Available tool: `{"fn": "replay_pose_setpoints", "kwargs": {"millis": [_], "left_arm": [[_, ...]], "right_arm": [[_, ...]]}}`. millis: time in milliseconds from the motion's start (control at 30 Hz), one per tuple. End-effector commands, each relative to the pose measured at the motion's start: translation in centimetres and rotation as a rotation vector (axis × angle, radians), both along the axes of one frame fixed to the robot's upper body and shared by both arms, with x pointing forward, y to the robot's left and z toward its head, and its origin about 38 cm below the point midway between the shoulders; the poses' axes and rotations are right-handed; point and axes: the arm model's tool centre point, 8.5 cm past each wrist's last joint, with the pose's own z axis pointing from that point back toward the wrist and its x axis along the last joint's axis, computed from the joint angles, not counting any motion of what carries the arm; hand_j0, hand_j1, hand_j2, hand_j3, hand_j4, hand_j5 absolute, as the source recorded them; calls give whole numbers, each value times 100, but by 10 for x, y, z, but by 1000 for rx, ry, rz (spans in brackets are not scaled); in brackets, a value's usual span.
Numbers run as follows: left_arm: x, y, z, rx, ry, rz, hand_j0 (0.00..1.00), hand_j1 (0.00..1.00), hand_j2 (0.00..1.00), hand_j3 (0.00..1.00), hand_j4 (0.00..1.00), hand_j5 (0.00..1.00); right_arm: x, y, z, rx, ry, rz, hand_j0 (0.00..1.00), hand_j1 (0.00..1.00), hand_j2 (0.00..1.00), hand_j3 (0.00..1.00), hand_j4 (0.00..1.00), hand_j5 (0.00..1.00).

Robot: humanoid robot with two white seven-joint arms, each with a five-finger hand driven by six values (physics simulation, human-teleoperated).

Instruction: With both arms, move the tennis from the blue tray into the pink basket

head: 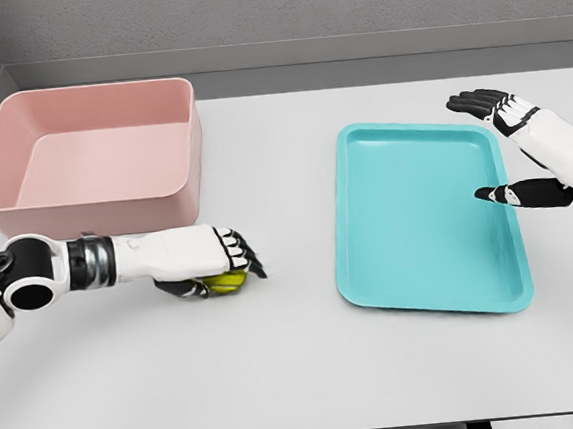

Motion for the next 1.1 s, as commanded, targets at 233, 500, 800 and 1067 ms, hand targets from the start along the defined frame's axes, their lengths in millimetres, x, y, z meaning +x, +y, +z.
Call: {"fn": "replay_pose_setpoints", "kwargs": {"millis": [233,500,800,1067], "left_arm": [[1,2,0,29,-3,-5,65,65,65,65,65,65],[3,0,5,22,-15,-10,64,64,64,64,64,64],[6,-7,25,-3,-47,-32,65,65,65,65,65,65],[9,-4,56,-34,-87,-43,65,65,65,65,65,65]], "right_arm": [[0,0,1,8,1,1,100,100,100,100,100,100],[0,1,1,8,-1,4,100,100,100,100,100,100],[0,1,1,8,-1,4,100,100,100,100,100,100],[0,0,1,7,-2,2,100,100,100,100,100,100]]}}
